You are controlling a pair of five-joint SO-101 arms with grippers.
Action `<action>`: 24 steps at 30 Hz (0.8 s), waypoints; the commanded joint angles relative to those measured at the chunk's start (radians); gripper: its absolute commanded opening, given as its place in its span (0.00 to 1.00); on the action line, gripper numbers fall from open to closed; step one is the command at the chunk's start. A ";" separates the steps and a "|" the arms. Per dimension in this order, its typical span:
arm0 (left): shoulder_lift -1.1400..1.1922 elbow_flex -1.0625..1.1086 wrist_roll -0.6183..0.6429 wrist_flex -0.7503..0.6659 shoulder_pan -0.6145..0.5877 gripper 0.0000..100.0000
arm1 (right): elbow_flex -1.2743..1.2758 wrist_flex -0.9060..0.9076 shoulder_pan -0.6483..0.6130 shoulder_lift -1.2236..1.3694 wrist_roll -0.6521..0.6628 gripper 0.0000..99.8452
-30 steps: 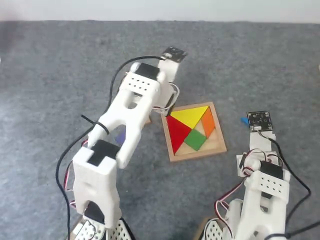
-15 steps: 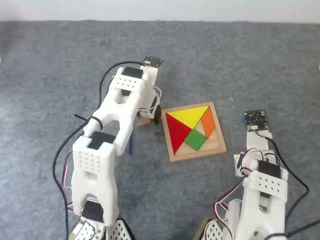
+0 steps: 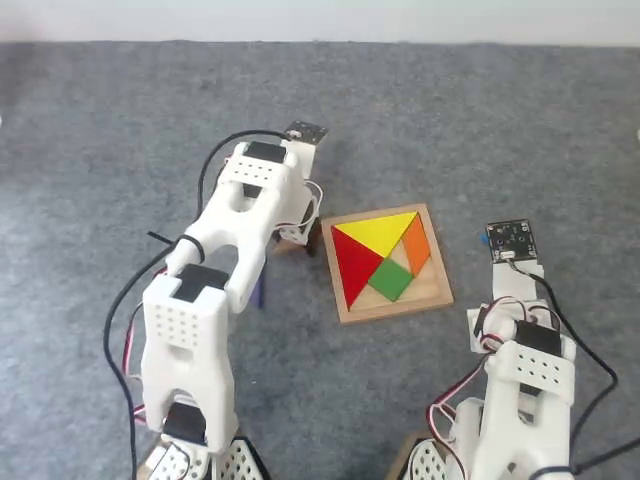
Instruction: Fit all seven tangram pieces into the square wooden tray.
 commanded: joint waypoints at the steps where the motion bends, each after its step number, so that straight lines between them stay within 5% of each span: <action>1: -0.015 0.012 -0.011 -0.017 -0.011 0.14 | -0.021 -0.018 -0.008 -0.018 -0.008 0.27; 14: -0.023 -0.010 -0.011 -0.002 -0.002 0.10 | -0.021 -0.016 -0.008 -0.018 -0.008 0.27; 24: -0.023 -0.318 -0.008 0.238 0.002 0.10 | -0.021 -0.016 -0.008 -0.018 -0.008 0.27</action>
